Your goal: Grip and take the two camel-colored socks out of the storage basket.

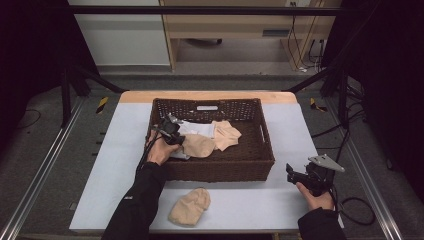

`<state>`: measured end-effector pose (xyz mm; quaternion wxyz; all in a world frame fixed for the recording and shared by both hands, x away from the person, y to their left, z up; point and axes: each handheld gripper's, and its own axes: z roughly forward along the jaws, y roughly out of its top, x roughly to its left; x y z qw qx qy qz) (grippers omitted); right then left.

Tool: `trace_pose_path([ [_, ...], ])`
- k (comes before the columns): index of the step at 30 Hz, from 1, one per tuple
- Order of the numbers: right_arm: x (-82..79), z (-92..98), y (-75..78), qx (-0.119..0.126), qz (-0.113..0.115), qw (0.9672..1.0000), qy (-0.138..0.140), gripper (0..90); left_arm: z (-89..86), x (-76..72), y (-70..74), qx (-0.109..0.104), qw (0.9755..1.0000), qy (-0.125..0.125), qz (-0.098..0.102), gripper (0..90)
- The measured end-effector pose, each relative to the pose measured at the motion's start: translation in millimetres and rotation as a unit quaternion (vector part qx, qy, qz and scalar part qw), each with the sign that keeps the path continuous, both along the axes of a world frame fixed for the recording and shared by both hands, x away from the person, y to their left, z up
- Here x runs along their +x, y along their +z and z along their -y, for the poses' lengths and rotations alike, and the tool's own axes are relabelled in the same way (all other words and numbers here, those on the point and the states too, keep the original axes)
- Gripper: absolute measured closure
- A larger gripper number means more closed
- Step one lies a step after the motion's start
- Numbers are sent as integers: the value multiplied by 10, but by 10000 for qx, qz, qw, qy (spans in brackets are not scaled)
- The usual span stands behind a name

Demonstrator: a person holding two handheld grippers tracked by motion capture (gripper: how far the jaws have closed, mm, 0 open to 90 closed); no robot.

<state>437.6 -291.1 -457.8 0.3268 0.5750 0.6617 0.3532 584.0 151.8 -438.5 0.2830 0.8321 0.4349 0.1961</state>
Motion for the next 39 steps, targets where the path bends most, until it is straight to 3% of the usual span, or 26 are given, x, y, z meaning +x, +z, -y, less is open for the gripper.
trace_pose_path([
  [4, -1, 3, -1, -6, 1, 10000, -1, 47, 3, -22, 41, -98, 9999, 59, -21, 832],
  [13, -2, 2, 1, -17, -18, 10000, -7, 47, -26, -85, 148, -513, 9984, 129, 206, 879],
  [15, -2, 6, 1, -12, -14, 10000, -19, 47, -34, -99, 169, -615, 9976, 120, 293, 881],
  [19, -1, 8, -1, -34, -6, 10000, -12, 47, -65, -134, 223, -998, 9933, 153, 557, 883],
  [21, 0, 7, 0, -29, -12, 10000, -23, 47, -78, -156, 256, -1273, 9896, 112, 665, 883],
  [24, 0, 12, 2, -19, -3, 10000, -38, 47, -90, -183, 313, -1520, 9848, 34, 837, 884],
  [27, 2, 15, 1, -23, -10, 10000, -45, 47, -108, -231, 410, -1737, 9774, 24, 1203, 884],
  [29, 3, 12, 1, -25, -26, 10000, -49, 47, -117, -274, 484, -1965, 9701, 30, 1423, 884],
  [33, 2, 11, 1, -23, -29, 10000, -47, 47, -115, -364, 659, -2198, 9593, -53, 1773, 885],
  [37, -1, 13, 5, -7, -7, 10000, -59, 47, -89, -470, 836, -2384, 9502, -192, 1999, 885],
  [39, 0, 14, 4, -19, -9, 10000, -56, 47, -69, -532, 913, -2439, 9471, -274, 2067, 885],
])
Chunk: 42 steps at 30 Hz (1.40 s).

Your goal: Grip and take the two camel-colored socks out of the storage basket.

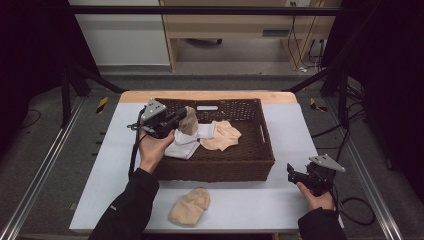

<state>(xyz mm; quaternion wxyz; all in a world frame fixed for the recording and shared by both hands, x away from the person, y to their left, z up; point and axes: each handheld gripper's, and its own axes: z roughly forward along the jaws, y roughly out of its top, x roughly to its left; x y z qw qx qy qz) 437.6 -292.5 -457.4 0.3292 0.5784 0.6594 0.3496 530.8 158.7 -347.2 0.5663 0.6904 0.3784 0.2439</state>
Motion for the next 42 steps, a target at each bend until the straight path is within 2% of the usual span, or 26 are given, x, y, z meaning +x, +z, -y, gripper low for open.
trace_pose_path([
  [5, -5, 4, 7, 22, 26, 10000, -8, 47, 18, -161, 187, -50, 9995, -137, 279, 885],
  [12, -8, 9, 8, 2, 31, 10000, -11, 46, -43, -394, 441, -199, 9980, -325, 506, 885],
  [20, -14, 12, 14, 26, 24, 10000, -31, 46, -91, -667, 670, -283, 9952, -545, 759, 885],
  [25, -17, 15, 19, 23, 52, 10000, -30, 46, -106, -878, 794, -308, 9925, -700, 956, 885],
  [28, -20, 14, 21, 33, 47, 10000, -32, 46, -111, -978, 842, -331, 9911, -769, 1036, 885],
  [34, -24, 16, 24, 32, 54, 10000, -36, 46, -125, -1181, 901, -227, 9888, -926, 1149, 885],
  [42, -28, 16, 26, 29, 55, 10000, -37, 46, -157, -1440, 841, -236, 9857, -1171, 1186, 884],
])
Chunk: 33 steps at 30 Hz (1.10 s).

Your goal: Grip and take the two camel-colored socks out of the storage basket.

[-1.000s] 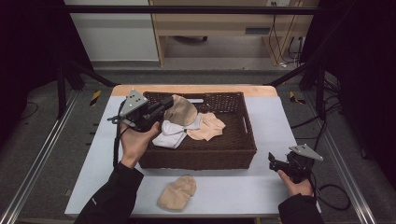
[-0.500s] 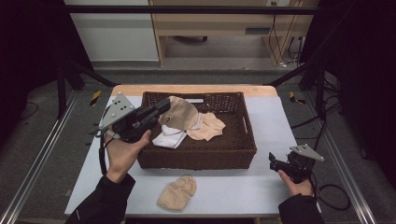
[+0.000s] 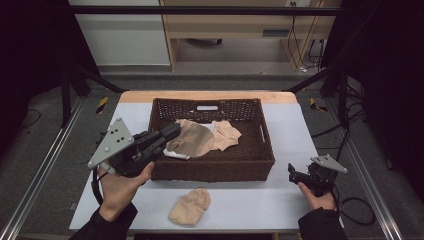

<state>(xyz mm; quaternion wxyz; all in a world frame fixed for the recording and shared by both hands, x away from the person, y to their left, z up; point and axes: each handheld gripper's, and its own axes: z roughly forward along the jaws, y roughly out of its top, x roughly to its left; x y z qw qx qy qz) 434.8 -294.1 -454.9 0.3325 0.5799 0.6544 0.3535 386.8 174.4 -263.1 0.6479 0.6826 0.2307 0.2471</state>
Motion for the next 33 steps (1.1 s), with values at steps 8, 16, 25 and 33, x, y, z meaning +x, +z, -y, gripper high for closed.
trace_pose_path([
  [8, -5, -1, 1, 10, -12, 10000, -8, 46, 2, -192, -219, 194, 9995, -223, -116, 885],
  [16, -8, -3, 2, 13, -7, 10000, 6, 47, 37, -211, -646, 411, 9969, -309, -592, 884],
  [25, -8, -3, 2, 17, -18, 10000, 18, 47, 107, -111, -1291, 706, 9867, -328, -1429, 884],
  [33, -9, -6, -1, 16, -30, 10000, 32, 47, 51, 15, -1676, 1027, 9779, 23, -1819, 877],
])
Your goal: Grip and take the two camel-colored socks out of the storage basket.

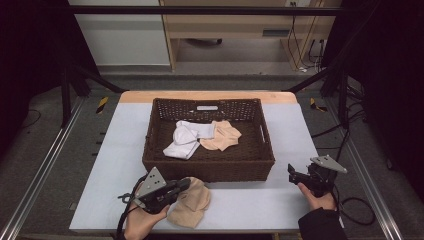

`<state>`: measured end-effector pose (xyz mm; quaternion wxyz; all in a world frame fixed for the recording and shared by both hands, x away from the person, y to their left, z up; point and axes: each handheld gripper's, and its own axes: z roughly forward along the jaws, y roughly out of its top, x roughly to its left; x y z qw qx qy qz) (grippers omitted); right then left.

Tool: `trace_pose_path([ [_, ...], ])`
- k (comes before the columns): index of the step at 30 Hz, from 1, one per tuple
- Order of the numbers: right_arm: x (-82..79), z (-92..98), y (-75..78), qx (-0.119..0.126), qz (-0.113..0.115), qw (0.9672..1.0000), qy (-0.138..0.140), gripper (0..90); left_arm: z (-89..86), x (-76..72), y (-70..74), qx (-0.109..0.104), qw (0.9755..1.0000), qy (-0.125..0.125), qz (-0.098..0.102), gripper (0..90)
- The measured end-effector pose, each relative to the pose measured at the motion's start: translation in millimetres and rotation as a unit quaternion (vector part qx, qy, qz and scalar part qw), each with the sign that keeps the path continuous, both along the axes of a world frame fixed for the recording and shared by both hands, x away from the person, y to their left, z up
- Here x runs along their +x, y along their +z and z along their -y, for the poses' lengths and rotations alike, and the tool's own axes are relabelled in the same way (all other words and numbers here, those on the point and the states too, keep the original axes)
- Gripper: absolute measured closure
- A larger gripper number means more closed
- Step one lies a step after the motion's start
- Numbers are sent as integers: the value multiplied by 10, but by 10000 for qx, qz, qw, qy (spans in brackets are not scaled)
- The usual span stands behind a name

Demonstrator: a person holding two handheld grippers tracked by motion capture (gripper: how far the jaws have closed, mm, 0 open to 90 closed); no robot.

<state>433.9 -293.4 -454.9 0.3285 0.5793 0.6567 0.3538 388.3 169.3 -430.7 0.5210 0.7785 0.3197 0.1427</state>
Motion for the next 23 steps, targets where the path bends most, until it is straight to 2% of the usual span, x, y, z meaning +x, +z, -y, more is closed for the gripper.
trace_pose_path([
  [4, 3, -1, -4, -37, 8, 10000, 16, 47, -40, 77, -179, 260, 9993, 161, -234, 858],
  [7, 2, -4, -6, -37, -3, 10000, 23, 47, -60, 117, -255, 412, 9984, 228, -325, 824],
  [10, 0, -4, -7, -37, -5, 10000, 25, 47, -83, 128, -289, 478, 9980, 284, -306, 733],
  [15, -10, 1, -6, -4, -11, 10000, 7, 47, -201, 91, -271, 501, 9971, 569, -69, 525],
  [17, -11, 3, -6, 4, -14, 10000, -2, 47, -274, 75, -260, 492, 9965, 674, -16, 475],
  [19, -11, 7, -7, -5, -8, 10000, -3, 47, -384, 55, -258, 494, 9953, 832, 36, 423],
  [23, -13, 15, -5, 26, -12, 10000, -35, 47, -590, 30, -294, 508, 9924, 1125, 6, 352],
])
